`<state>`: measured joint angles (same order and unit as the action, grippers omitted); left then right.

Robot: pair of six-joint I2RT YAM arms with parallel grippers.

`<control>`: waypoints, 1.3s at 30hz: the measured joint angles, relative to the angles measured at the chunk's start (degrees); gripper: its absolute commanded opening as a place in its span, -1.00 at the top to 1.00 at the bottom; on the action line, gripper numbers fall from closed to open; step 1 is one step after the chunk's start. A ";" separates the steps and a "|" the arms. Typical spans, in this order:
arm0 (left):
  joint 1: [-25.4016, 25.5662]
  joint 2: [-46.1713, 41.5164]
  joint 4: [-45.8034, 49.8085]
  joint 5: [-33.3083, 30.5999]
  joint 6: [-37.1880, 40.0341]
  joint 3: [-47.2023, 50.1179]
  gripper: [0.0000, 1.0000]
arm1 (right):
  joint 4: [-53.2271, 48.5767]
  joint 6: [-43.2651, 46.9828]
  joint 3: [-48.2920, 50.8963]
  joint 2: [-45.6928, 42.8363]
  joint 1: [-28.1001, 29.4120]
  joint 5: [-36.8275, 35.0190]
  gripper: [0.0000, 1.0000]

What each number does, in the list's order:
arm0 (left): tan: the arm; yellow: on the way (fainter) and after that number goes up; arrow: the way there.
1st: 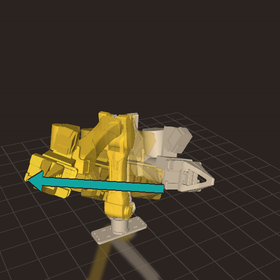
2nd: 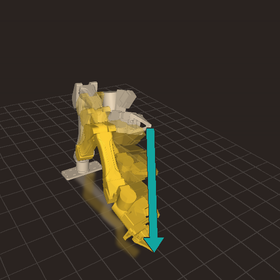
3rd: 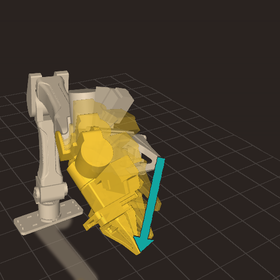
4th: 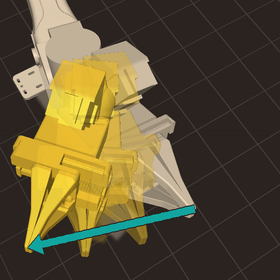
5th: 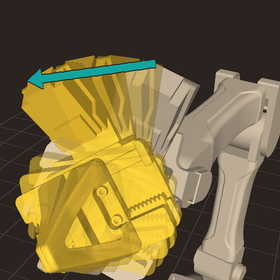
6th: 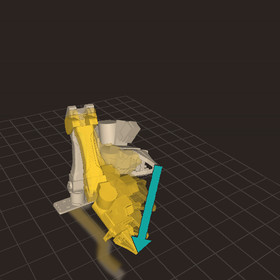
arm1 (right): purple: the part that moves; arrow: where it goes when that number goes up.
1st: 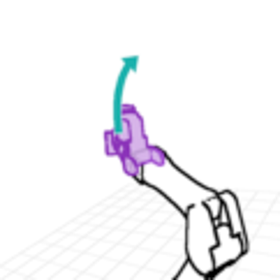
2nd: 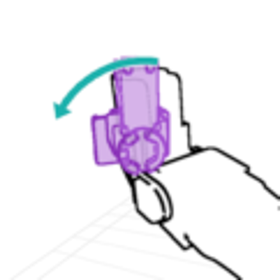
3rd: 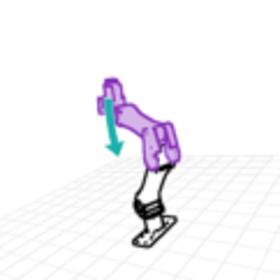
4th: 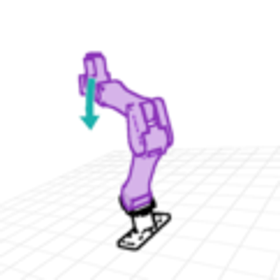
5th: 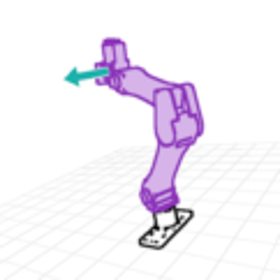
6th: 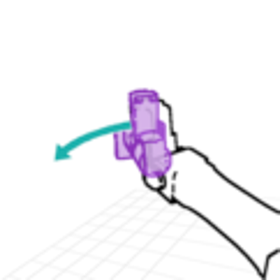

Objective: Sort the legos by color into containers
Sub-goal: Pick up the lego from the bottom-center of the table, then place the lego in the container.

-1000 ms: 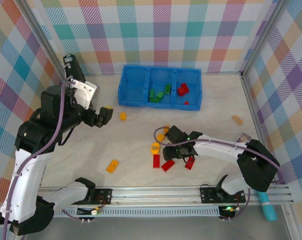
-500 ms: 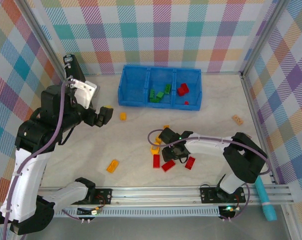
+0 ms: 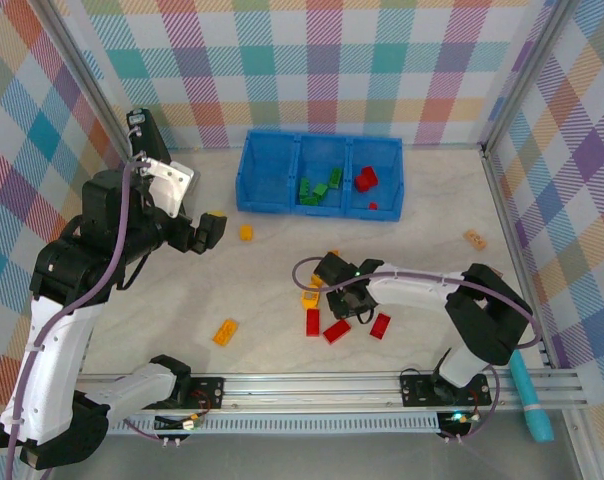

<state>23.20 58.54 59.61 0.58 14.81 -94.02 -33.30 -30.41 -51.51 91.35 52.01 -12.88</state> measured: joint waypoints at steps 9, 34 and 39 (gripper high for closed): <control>0.00 -0.22 0.00 -0.24 0.07 0.00 -1.00 | -6.43 11.23 -21.90 0.55 -3.69 -2.32 0.41; 1.53 0.59 0.00 -5.46 3.06 0.07 -1.00 | 4.90 36.06 -66.31 44.87 -15.43 -12.87 0.42; 1.53 0.46 0.00 -5.81 3.04 0.07 -1.00 | 4.61 35.28 -67.12 44.87 -17.07 -12.55 0.15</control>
<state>24.73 59.00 59.61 -5.23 17.85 -93.95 -28.69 4.86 -118.63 136.22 34.94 -25.43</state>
